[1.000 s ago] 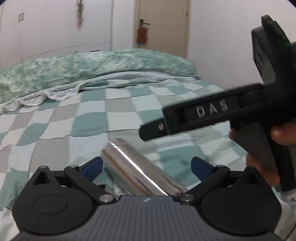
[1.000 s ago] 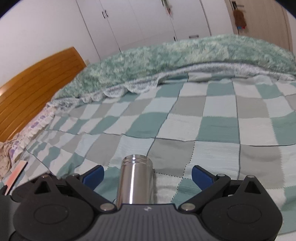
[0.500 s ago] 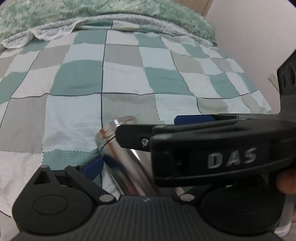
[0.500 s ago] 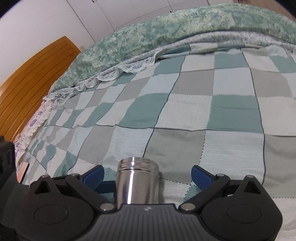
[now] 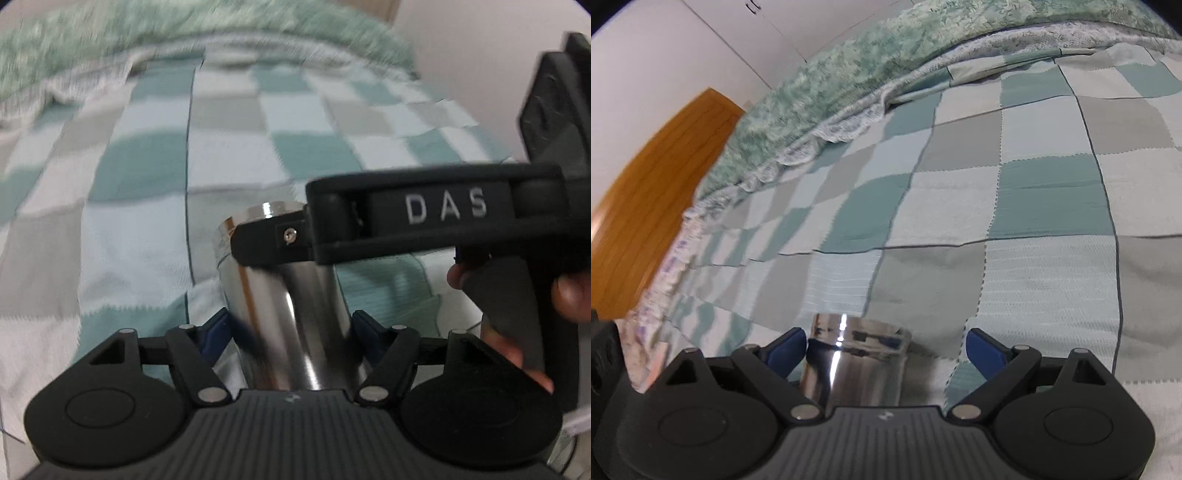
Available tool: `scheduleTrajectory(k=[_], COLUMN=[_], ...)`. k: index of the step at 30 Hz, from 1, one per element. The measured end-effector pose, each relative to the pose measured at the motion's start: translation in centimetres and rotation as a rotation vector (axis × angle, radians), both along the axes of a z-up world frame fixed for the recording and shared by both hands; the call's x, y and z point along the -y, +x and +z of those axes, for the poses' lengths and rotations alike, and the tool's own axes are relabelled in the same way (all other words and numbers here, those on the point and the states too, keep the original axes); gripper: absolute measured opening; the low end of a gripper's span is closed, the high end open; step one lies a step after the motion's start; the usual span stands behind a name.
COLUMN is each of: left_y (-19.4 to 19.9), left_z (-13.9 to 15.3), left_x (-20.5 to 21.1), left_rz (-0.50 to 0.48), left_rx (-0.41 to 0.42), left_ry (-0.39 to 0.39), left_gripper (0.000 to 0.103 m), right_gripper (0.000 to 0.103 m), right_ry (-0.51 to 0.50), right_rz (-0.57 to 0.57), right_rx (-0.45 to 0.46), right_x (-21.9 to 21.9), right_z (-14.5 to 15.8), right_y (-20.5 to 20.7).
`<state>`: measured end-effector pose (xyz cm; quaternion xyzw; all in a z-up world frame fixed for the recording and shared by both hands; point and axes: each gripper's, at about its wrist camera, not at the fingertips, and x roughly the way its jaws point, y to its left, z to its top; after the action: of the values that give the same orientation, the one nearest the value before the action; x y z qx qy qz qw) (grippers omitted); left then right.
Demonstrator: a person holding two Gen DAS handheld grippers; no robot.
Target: Flip cup upright
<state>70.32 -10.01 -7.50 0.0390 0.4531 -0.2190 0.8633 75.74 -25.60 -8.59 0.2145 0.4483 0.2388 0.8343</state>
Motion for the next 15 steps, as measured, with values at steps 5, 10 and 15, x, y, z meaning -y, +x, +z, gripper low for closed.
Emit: scheduleTrajectory(k=[5,10,15], left_y=[-2.8,-5.0,-9.0], left_z=[1.9,4.3,7.8], left_x=[0.5,0.6,-1.1], left_rz=[-0.059,-0.059,-0.054], left_rx=[0.111,0.156,0.215], left_ry=[-0.028,-0.046,-0.098], left_gripper=[0.067,0.067,0.082], right_gripper=[0.073,0.063,0.063], right_ry=[0.047,0.098,0.046], right_rz=[0.029,0.021,0.023], right_rx=[0.030,0.096,0.195], right_x=[0.3,0.3,-0.5], right_z=[1.9,4.8,9.1], right_y=[-1.4,-3.9,-7.8])
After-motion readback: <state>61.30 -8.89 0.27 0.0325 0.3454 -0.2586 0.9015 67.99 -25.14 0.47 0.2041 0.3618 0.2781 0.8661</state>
